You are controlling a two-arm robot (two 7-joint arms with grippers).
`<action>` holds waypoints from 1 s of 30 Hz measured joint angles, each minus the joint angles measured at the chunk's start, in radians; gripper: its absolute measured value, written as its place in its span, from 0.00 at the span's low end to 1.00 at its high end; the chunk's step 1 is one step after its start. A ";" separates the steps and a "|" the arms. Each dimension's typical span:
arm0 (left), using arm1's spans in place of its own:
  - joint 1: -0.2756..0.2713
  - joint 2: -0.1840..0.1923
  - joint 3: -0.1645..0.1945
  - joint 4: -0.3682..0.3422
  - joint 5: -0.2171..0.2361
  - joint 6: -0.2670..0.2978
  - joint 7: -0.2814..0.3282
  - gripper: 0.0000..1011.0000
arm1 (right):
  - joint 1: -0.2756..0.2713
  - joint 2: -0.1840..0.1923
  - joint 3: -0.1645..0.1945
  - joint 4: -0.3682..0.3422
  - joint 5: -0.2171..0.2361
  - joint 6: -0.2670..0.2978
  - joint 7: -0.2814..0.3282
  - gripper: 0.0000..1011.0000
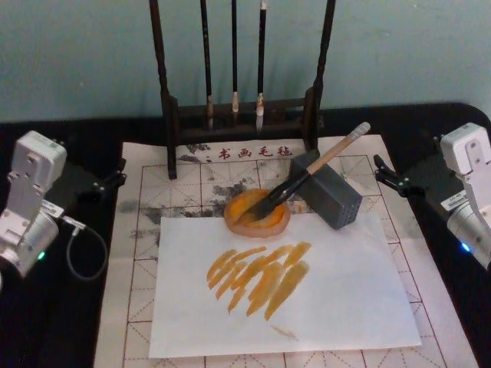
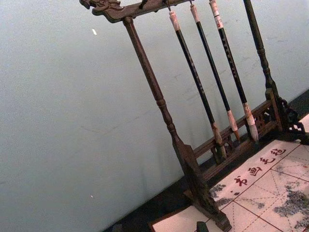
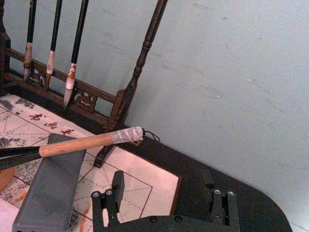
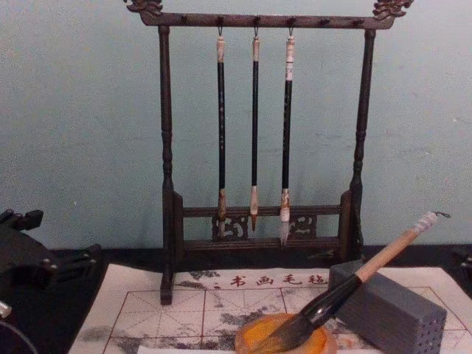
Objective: Pick up the brush from the inkstone, write on the paper, then place the brush back to its original position.
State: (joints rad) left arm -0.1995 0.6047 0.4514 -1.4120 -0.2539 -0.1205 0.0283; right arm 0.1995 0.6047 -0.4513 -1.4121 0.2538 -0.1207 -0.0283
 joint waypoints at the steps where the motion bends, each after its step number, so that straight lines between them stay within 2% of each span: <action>1: 0.000 0.000 0.000 0.000 0.000 0.000 0.000 0.99 | 0.000 0.000 0.000 0.000 0.000 0.000 0.000 0.99; 30: 0.000 0.000 0.000 0.000 0.000 0.000 0.000 0.99 | 0.000 0.000 0.000 0.000 0.000 0.000 0.000 0.99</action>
State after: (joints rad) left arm -0.1995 0.6047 0.4514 -1.4120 -0.2539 -0.1205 0.0283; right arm 0.1995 0.6047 -0.4514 -1.4120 0.2539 -0.1205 -0.0283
